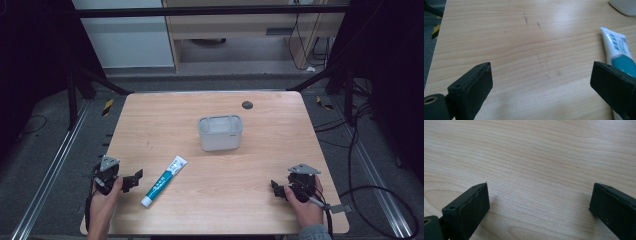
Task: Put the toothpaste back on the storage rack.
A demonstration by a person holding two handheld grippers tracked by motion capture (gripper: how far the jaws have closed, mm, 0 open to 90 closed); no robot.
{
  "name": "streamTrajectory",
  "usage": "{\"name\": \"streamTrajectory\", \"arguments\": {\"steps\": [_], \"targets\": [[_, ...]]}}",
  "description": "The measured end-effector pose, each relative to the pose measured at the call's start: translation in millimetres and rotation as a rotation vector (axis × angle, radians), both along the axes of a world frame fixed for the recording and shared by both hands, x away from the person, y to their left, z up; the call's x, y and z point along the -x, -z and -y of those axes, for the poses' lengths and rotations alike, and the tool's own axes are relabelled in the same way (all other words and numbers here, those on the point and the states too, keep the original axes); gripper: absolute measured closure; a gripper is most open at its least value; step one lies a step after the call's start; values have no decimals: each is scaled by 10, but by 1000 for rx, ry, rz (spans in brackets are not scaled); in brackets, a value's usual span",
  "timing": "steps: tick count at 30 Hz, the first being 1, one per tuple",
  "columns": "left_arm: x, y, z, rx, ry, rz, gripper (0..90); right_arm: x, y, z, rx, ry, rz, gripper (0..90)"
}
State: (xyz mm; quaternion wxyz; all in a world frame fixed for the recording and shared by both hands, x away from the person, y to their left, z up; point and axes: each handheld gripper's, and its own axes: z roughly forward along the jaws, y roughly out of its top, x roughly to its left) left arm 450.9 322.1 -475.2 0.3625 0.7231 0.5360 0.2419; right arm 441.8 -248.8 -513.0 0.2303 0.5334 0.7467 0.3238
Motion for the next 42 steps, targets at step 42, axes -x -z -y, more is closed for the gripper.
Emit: {"name": "streamTrajectory", "arguments": {"steps": [42], "targets": [[-182,-433,815,-241,332,-348,198,-23,0,-27,-1,0,-4,20]]}}
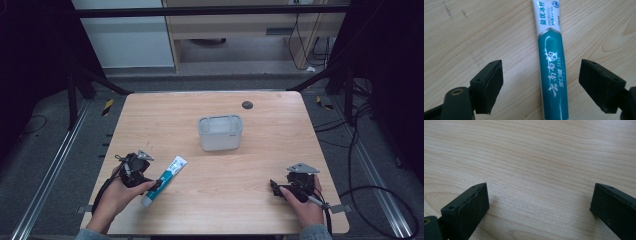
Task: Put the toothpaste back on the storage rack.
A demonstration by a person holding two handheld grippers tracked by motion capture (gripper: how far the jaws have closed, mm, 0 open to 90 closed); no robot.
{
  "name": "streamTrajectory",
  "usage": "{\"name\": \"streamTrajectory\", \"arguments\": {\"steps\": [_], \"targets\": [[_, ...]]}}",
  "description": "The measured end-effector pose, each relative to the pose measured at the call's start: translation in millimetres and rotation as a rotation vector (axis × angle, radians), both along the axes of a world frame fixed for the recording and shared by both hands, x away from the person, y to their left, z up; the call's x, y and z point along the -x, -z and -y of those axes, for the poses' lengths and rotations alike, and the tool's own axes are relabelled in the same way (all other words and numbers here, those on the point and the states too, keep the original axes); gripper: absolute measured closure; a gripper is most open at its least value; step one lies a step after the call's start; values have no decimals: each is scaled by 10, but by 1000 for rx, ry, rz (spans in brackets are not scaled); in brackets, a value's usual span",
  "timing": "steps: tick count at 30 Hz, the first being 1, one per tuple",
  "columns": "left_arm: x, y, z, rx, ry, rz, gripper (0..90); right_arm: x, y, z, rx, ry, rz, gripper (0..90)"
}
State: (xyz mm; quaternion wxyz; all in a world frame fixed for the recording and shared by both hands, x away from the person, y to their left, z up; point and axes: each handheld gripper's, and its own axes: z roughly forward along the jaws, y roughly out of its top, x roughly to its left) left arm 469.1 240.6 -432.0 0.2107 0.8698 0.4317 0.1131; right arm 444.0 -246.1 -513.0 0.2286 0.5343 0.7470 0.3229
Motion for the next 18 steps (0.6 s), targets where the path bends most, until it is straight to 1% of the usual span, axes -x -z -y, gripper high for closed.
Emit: {"name": "streamTrajectory", "arguments": {"steps": [2,3,4,5,6,8,9,10,12,15,18], "targets": [[-48,14,38,6,1,-13,229,0,0,0,0,0,0,20],[-82,39,79,6,11,-26,275,0,1,-1,0,1,1,20],[-82,39,79,6,11,-26,288,0,1,-1,0,1,1,20],[-105,59,108,-2,22,-37,288,1,-1,-1,-1,0,0,20],[-123,79,131,-9,29,-45,307,2,-1,-3,-2,1,0,20],[-163,117,173,-14,26,-57,343,2,-1,-4,-1,1,0,20],[-193,142,203,-19,25,-67,375,3,-1,-4,-2,2,0,20],[-193,142,203,-19,25,-67,393,3,-1,-4,-2,2,0,20],[-214,161,247,-25,25,-67,411,2,-1,-4,-2,2,0,20],[-265,206,288,-30,17,-93,425,2,-1,-4,-2,2,0,20],[-286,225,301,-35,11,-102,433,3,-1,-4,-2,2,0,20]]}}
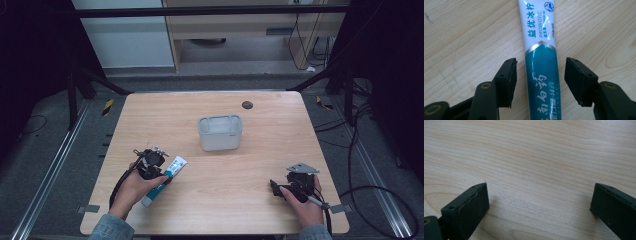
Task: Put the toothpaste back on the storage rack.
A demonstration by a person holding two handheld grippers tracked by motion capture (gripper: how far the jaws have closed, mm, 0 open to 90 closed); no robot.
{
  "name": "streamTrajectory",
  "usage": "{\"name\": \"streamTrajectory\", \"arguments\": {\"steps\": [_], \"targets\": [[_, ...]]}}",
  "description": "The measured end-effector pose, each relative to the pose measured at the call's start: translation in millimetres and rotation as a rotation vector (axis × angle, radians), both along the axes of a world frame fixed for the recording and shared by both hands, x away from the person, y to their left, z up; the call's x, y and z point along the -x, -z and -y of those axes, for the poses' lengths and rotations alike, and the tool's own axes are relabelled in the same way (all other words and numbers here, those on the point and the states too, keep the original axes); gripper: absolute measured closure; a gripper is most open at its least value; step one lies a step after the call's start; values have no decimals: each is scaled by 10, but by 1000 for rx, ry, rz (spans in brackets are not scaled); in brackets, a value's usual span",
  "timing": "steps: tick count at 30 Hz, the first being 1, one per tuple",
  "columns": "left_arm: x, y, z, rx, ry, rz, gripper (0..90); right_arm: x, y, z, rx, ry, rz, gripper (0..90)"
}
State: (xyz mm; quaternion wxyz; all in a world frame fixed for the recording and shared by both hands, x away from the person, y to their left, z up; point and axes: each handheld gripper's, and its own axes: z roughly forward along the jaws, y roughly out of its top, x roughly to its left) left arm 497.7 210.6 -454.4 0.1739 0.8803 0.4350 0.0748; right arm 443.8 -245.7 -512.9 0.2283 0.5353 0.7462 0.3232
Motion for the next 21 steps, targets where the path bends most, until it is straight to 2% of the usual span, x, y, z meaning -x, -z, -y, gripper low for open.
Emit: {"name": "streamTrajectory", "arguments": {"steps": [7,21], "targets": [[-59,67,51,-4,-14,-13,441,0,0,0,0,0,0,20],[-115,99,85,0,-32,-18,476,0,0,0,0,0,0,20]]}}
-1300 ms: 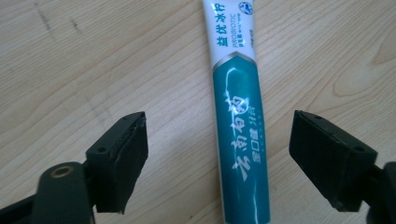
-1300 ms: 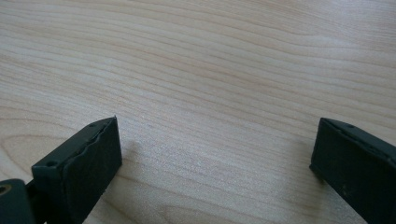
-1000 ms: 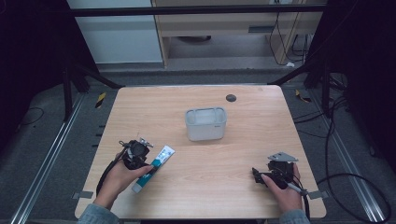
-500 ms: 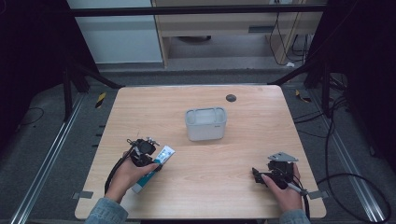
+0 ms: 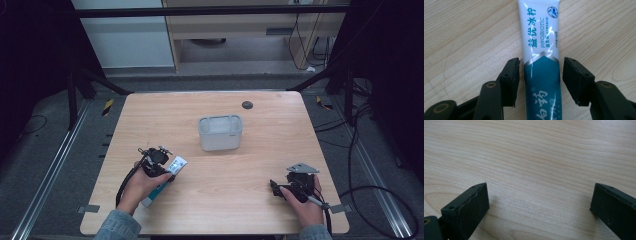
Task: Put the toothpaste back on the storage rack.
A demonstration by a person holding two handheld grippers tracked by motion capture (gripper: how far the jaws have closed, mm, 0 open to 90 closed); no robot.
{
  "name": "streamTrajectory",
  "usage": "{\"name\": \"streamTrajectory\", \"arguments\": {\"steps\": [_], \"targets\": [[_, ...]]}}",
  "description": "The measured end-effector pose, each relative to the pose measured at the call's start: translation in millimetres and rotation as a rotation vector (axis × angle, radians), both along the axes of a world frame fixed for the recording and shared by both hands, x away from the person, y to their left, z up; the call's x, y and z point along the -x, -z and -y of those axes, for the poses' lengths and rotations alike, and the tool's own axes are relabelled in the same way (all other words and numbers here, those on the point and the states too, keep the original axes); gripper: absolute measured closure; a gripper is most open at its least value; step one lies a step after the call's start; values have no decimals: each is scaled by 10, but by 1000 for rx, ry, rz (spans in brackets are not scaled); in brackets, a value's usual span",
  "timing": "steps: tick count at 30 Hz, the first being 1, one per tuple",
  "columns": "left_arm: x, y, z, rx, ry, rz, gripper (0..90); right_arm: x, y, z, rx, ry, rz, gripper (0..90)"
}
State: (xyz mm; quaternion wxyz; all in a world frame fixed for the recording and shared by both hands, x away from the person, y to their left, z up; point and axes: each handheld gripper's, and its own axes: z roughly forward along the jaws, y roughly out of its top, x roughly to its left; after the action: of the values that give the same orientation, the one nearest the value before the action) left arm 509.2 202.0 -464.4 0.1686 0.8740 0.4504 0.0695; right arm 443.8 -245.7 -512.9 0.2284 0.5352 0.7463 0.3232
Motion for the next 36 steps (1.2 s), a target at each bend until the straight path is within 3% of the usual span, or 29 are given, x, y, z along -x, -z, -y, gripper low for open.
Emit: {"name": "streamTrajectory", "arguments": {"steps": [6,20,31,36], "targets": [[-11,-10,8,6,-2,7,554,0,0,0,0,0,0,20],[-18,6,49,-23,5,10,567,0,0,0,0,0,0,20],[3,5,70,-34,23,25,647,0,0,0,0,0,0,20],[12,2,45,-7,9,37,701,0,0,0,0,0,0,20]]}}
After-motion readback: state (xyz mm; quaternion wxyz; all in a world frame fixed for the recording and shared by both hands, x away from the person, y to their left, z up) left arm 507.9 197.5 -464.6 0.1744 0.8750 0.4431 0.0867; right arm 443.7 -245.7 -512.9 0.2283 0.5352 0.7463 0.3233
